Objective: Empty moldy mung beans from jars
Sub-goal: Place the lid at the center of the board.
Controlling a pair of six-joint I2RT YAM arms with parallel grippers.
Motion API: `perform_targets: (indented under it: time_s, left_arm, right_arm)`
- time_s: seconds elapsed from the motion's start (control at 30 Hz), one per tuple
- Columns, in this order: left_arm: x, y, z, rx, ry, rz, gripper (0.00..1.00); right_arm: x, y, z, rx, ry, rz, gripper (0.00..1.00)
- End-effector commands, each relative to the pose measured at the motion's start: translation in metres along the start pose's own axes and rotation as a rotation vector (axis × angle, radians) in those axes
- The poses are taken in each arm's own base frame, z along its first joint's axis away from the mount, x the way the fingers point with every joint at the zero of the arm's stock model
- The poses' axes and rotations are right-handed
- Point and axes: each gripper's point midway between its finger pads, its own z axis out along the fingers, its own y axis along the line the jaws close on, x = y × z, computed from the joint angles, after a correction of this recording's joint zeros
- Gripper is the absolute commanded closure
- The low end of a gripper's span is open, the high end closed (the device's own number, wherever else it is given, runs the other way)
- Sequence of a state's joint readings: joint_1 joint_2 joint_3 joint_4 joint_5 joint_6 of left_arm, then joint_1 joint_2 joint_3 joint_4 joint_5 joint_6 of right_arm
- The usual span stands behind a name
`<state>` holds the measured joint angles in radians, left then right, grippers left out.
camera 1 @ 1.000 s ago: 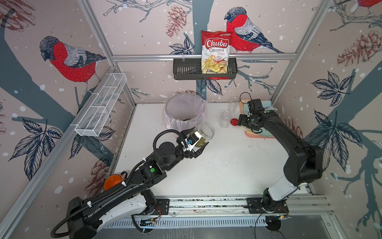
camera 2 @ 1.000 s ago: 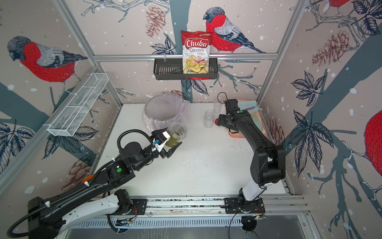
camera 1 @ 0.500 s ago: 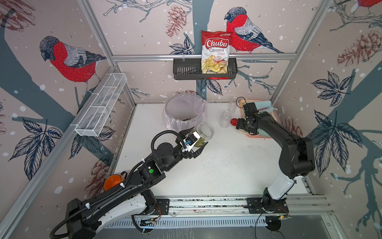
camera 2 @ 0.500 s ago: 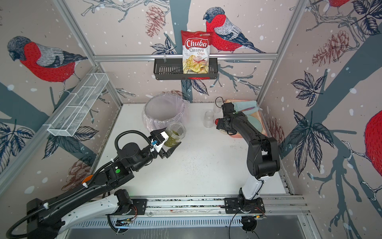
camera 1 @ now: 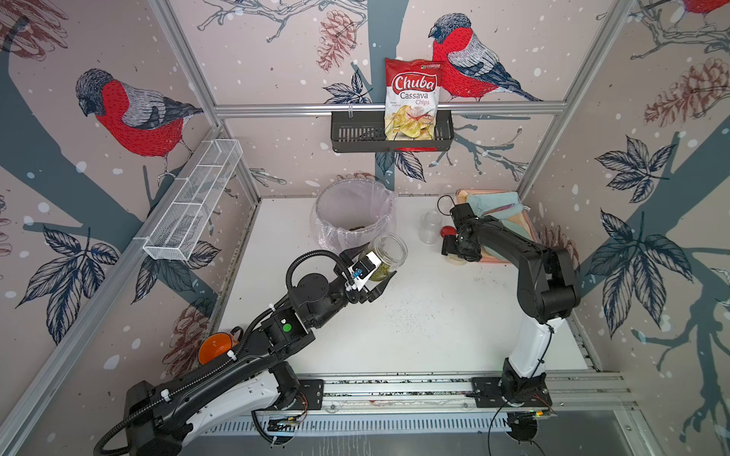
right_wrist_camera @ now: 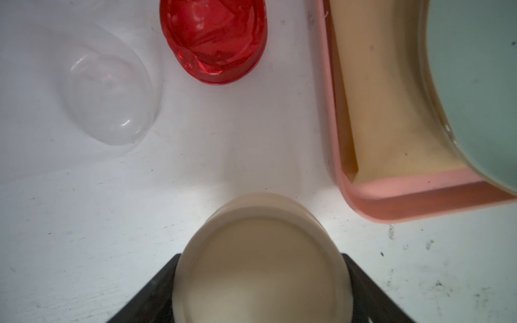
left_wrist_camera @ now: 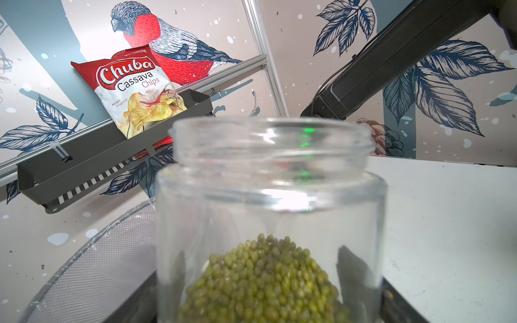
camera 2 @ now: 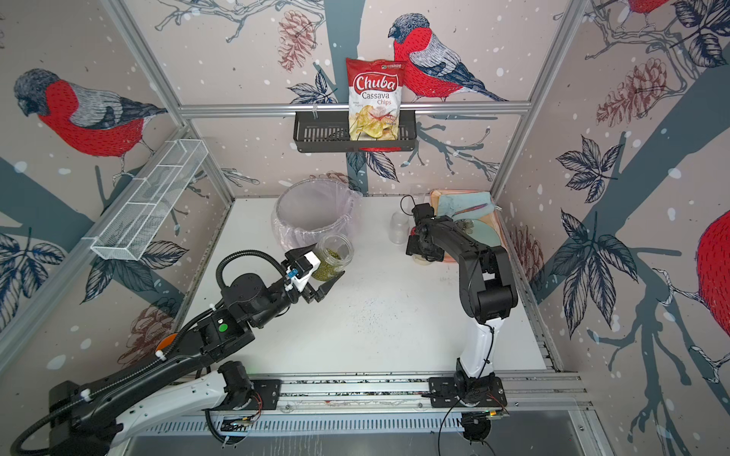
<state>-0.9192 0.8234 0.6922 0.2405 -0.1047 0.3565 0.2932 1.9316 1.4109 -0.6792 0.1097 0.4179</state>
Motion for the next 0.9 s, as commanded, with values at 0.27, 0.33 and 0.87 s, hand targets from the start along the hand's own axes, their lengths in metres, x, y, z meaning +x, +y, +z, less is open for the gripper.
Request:
perform_targets:
  time_s: [0.27,0.33,0.87]
  left_arm:
    - [-0.036,0.014,-0.006,-0.05,-0.143,-0.006,1.0]
    - [-0.035,0.014,-0.007,-0.05,-0.142,-0.006,1.0]
    - [-0.034,0.014,-0.006,-0.053,-0.141,-0.009,1.0]
  right_arm:
    - [-0.018,0.017,0.021,-0.031,-0.009,0.0,0.22]
    - [-0.016,0.016,0.025,-0.027,-0.001,-0.002,0.22]
    - [-0.002,0.012,0.036,-0.016,0.022,-0.005,0.21]
